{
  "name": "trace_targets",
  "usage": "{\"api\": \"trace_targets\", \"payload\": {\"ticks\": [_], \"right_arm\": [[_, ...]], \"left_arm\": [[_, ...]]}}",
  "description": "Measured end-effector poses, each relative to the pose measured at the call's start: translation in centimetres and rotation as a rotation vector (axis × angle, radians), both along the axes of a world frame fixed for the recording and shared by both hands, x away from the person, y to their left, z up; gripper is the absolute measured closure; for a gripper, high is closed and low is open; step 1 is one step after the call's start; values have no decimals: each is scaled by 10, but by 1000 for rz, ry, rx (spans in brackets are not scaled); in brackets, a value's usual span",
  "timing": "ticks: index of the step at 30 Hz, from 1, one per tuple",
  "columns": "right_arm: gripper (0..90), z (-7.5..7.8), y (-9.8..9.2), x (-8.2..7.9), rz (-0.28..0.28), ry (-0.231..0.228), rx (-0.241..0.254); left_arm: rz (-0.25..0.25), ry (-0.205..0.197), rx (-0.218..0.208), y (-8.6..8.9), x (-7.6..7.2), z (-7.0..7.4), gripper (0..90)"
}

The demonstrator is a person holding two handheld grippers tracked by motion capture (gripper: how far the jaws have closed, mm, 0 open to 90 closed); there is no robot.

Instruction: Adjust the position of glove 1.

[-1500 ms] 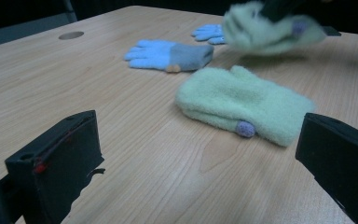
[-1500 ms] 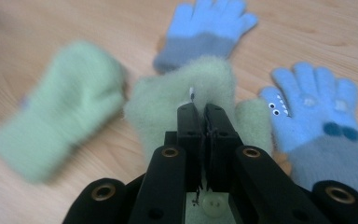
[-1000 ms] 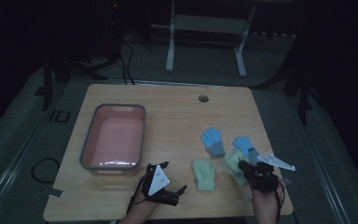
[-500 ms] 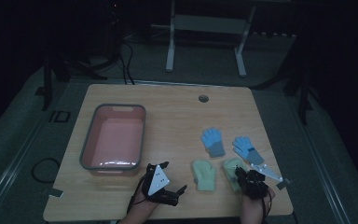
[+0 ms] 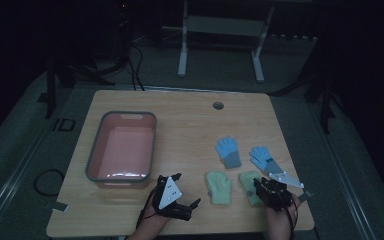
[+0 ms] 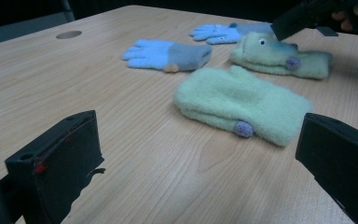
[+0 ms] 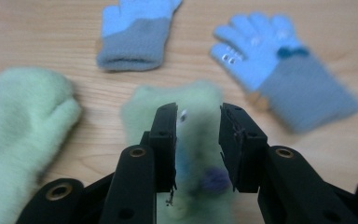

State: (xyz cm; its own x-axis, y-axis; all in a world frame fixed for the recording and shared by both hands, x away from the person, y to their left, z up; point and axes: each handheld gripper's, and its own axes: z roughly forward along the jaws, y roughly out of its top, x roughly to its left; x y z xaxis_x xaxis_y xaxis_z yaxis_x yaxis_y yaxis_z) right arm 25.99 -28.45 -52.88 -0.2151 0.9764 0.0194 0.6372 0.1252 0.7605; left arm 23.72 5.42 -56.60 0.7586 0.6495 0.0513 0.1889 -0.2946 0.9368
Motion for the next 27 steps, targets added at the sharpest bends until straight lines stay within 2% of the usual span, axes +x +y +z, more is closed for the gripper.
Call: {"api": "trace_targets", "payload": {"ticks": [2, 3, 9, 11, 12, 14, 17, 20, 24, 27], "right_arm": [[671, 3, -2, 2, 57, -10, -16], [674, 5, -3, 2, 69, -14, -37], [661, 9, -11, 6, 198, -9, -40], [658, 7, -10, 6, 249, -9, -63], [655, 6, -9, 5, 265, -9, -92], [653, 3, -8, 6, 300, 2, -101], [644, -3, -7, 6, 324, 10, -132], [636, -12, -7, 8, 319, 30, -153], [638, -18, -9, 9, 324, 28, -139], [692, -19, -10, 11, 343, 35, -132]], "left_arm": [[2, 1, -2, 0, 0, 0, 2], [3, 2, -3, 0, 0, 0, 2], [5, 7, -13, 1, 1, 0, 2], [11, 13, -17, 2, 1, 0, 2], [10, 13, -18, 2, 1, 0, 2], [8, 5, -10, 1, 1, 0, 2], [7, -1, -3, 0, 0, 0, 2], [5, 2, -6, 1, 0, 0, 2], [4, 2, -6, 1, 0, 0, 2], [4, 2, -5, 1, 0, 0, 2]]}}
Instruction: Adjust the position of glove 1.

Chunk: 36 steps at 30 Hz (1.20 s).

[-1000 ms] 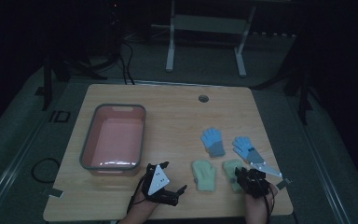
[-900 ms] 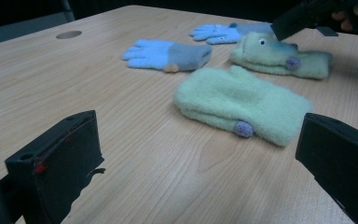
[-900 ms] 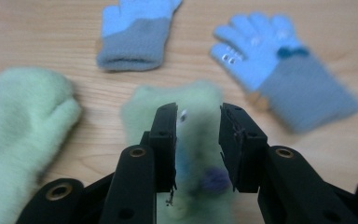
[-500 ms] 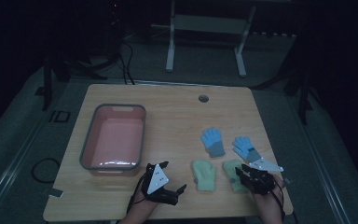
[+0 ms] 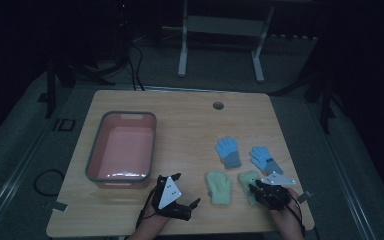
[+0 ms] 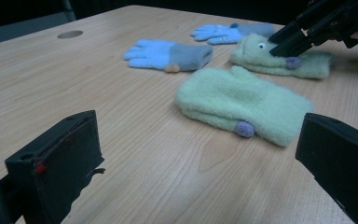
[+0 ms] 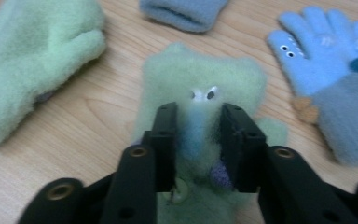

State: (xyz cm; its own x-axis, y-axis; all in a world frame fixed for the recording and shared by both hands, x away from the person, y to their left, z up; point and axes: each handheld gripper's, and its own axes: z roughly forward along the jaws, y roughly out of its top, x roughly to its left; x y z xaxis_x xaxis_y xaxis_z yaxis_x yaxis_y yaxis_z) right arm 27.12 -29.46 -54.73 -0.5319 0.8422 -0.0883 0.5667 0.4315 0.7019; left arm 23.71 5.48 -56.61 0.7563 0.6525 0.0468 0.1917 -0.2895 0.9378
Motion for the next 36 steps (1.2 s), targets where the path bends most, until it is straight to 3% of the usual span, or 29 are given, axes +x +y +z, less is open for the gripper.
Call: {"api": "trace_targets", "payload": {"ticks": [4, 8, 10, 13, 16, 25, 29, 36], "right_arm": [[825, 0, 0, 1, 5, 14, 6], [855, 2, 4, 0, -44, 11, 4], [858, 6, 6, -2, -77, 9, 26], [859, 19, 13, -6, -109, -15, 35], [859, 36, 19, -9, -141, -46, 76], [859, 73, 54, -15, -145, -96, 144], [859, 75, 71, -18, -138, -82, 186], [859, 64, 97, -19, -136, -38, 212]], "left_arm": [[0, 0, 1, 0, 0, 0, 2], [2, 3, -1, 0, 0, 0, 2], [2, 2, -1, 0, 0, 0, 2], [3, 0, 2, 0, 0, 0, 2], [4, 0, 0, 0, 0, 0, 2], [2, -3, 2, -1, -1, 0, 2], [0, -4, 6, -1, -1, 0, 2], [0, -5, 7, -1, -1, 0, 2]]}}
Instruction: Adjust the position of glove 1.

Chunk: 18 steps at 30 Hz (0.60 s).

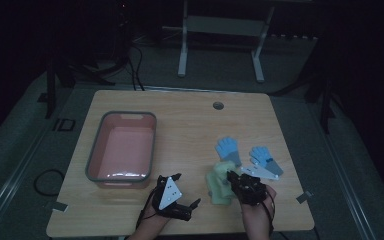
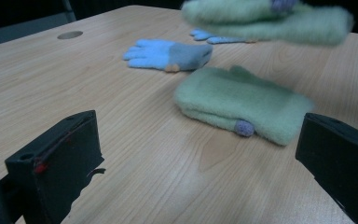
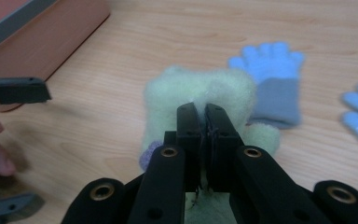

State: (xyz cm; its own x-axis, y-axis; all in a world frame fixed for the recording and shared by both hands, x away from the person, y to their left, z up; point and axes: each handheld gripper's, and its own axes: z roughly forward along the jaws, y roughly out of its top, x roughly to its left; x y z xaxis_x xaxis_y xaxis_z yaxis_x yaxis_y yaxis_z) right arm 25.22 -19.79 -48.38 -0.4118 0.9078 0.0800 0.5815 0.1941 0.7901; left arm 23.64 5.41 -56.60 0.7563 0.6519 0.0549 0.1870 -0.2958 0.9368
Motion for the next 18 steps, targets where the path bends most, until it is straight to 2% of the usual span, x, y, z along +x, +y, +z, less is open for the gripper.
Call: {"api": "trace_targets", "payload": {"ticks": [5, 13, 15, 18], "right_arm": [[858, -9, 15, 0, 7, 13, -6], [853, -31, 19, 3, -11, 56, -3], [847, -37, 20, 4, -18, 64, -25], [835, -45, 20, 7, -21, 84, -32]], "left_arm": [[-2, 0, 0, 0, 0, 0, 2], [-3, 2, 2, 0, 0, 0, 2], [-4, 2, 2, 0, 0, 0, 2], [-4, 3, 1, 0, 0, 0, 2]]}}
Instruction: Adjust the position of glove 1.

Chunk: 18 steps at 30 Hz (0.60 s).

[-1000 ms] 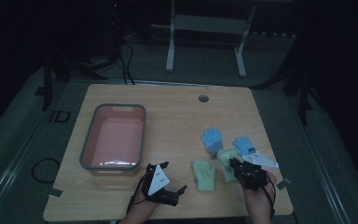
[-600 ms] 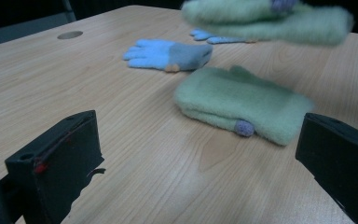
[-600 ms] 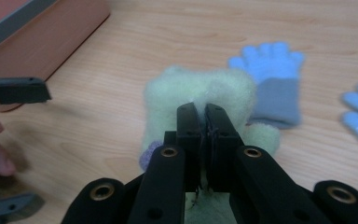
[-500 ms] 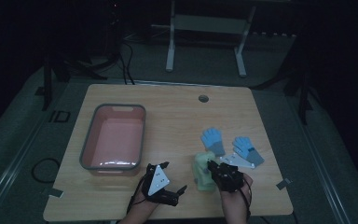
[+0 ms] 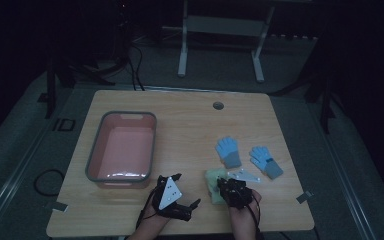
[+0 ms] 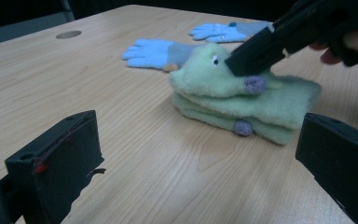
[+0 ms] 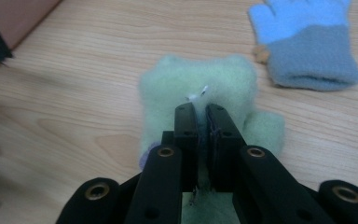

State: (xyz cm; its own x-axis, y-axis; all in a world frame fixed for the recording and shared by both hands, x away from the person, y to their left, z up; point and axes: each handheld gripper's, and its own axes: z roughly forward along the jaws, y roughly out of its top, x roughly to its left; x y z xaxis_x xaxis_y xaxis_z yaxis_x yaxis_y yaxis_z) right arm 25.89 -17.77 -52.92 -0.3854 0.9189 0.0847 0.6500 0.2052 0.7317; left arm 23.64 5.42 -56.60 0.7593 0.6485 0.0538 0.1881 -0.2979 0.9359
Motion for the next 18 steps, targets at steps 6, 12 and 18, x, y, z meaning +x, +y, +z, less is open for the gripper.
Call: {"api": "trace_targets", "payload": {"ticks": [6, 12, 18], "right_arm": [[771, -4, 1, 0, 21, 6, -17], [552, 13, -8, -2, 64, -37, -5], [200, 20, -29, 10, 135, -52, 5]], "left_arm": [[3, -1, 3, 0, 0, 0, 2], [1, -11, -3, -1, -1, 0, 2], [35, -13, -31, 0, -2, 0, 2]]}}
